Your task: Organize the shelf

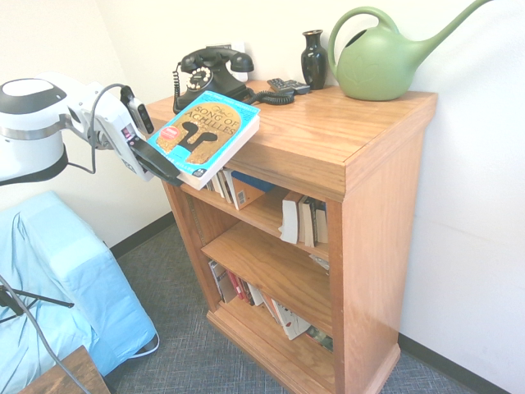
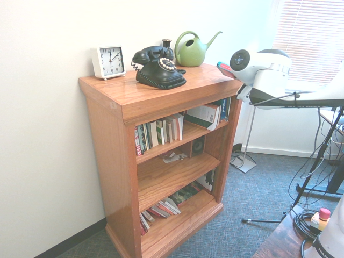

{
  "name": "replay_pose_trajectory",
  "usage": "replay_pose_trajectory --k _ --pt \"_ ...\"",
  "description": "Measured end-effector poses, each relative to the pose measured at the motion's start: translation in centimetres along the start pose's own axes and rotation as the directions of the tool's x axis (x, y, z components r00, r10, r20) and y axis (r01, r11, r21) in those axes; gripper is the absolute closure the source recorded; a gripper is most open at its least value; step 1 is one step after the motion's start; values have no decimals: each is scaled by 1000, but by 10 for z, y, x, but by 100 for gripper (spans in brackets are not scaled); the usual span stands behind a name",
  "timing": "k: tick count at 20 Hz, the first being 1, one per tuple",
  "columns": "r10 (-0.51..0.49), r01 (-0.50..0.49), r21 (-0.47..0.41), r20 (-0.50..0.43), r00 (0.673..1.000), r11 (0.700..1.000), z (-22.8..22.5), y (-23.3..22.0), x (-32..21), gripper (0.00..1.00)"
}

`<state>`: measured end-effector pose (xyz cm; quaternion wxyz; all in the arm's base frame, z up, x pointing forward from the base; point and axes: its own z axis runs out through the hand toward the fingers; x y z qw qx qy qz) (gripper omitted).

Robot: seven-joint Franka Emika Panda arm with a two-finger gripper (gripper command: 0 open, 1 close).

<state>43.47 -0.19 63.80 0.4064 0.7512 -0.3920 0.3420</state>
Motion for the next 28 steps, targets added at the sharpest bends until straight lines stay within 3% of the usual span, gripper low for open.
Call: replay_pose_trajectory --k 5,10,28 --pt "30 -32 59 31 999 998 -10 40 -33 100" --pt "42 -49 123 63 997 991 -10 50 -74 100" --pt "17 -81 330 190 982 941 16 4 -141 100"
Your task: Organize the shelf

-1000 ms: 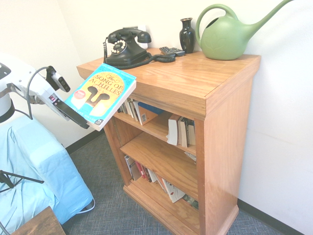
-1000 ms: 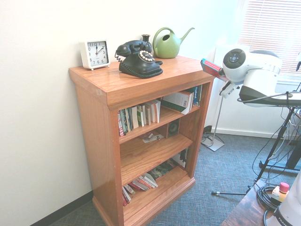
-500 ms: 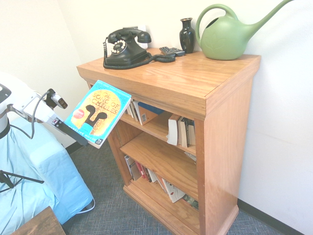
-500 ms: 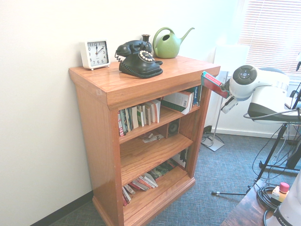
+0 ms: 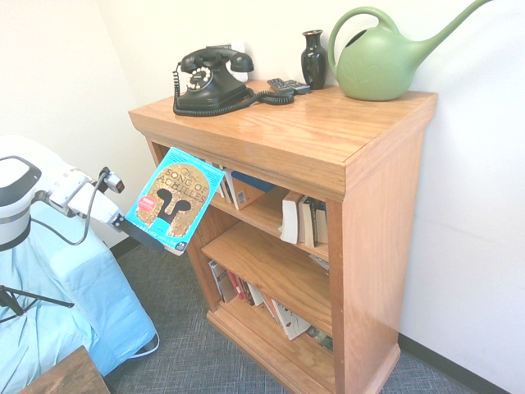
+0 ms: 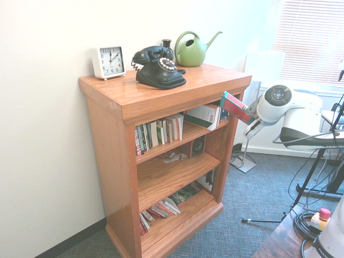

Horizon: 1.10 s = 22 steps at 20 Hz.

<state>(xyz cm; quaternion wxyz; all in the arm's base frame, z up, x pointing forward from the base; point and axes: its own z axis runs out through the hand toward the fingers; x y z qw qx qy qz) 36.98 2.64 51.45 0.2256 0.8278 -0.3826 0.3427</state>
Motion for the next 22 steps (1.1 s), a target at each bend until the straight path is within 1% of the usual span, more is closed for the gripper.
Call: replay_pose_trajectory --k 5,15,22 --pt "3 -3 28 22 1000 1000 20 -10 -3 100" --pt "-22 18 67 61 998 998 43 -31 -44 100" --pt "-23 16 97 79 997 995 72 -38 -51 100"
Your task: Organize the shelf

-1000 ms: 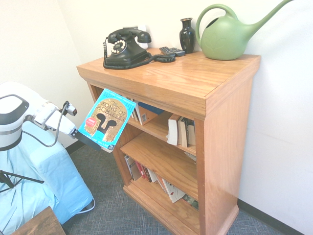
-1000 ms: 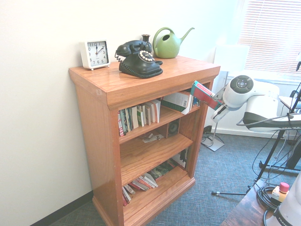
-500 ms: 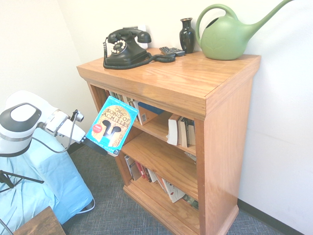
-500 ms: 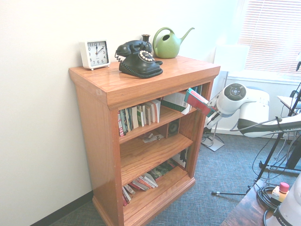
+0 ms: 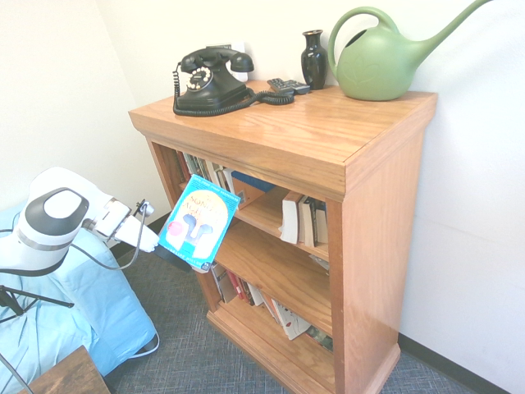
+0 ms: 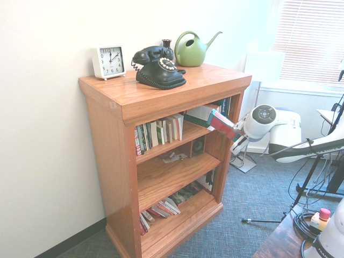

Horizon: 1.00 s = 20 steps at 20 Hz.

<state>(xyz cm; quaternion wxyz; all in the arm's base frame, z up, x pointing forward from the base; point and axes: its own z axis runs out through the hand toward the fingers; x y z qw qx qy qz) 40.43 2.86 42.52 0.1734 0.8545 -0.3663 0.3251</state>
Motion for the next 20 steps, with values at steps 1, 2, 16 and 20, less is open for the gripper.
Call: replay_pose_trajectory --k 1,2,16,20 --pt "2 -2 8 5 1000 1000 3 -2 -1 100" --pt "6 -6 22 11 1000 1000 5 -4 -1 100" --pt "10 -17 166 47 999 986 47 -33 5 100" --pt "5 -16 206 54 999 979 51 -51 12 100"
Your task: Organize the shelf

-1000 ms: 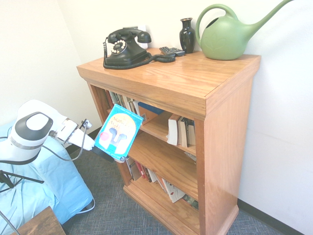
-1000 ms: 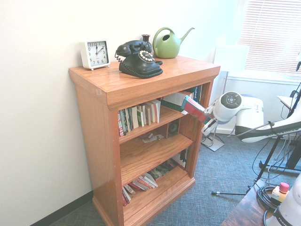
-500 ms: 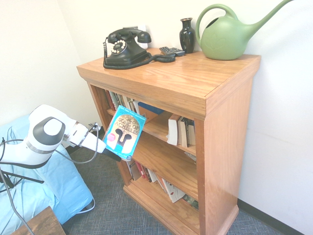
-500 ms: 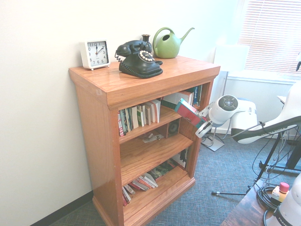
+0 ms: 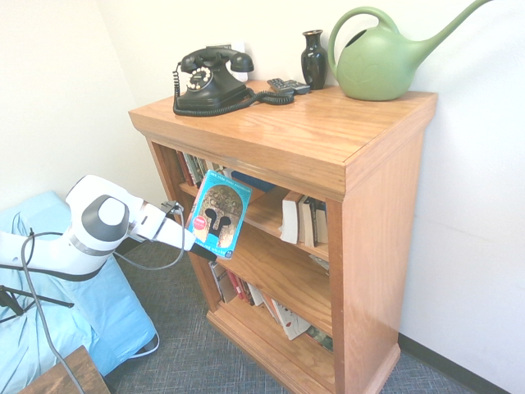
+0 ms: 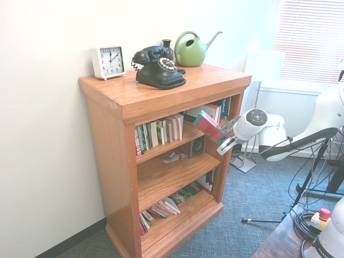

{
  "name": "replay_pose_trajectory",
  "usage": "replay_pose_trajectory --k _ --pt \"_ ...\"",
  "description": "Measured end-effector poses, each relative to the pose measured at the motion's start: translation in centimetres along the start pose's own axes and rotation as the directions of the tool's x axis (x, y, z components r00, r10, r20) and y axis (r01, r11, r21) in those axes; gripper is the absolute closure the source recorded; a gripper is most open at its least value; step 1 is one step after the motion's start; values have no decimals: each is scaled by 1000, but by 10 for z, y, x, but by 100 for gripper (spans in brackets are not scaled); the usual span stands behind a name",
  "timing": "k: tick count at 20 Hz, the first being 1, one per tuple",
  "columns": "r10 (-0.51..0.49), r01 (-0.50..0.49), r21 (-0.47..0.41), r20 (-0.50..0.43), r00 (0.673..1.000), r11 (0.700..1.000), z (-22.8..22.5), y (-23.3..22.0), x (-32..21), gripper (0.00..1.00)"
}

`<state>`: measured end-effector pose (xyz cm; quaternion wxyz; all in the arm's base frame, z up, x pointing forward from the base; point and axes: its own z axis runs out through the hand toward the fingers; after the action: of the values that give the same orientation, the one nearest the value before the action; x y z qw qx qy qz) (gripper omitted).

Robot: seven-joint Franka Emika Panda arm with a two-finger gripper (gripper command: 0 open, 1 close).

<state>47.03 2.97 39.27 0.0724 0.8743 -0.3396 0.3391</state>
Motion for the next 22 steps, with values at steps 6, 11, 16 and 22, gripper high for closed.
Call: replay_pose_trajectory --k 6,11,16,22 --pt "55 -59 50 93 994 997 21 -13 2 100" --pt "89 -108 92 185 979 990 25 -17 17 100" --pt "85 -126 152 249 965 980 7 -38 41 100" --pt "101 -143 134 281 954 981 15 -35 59 100"
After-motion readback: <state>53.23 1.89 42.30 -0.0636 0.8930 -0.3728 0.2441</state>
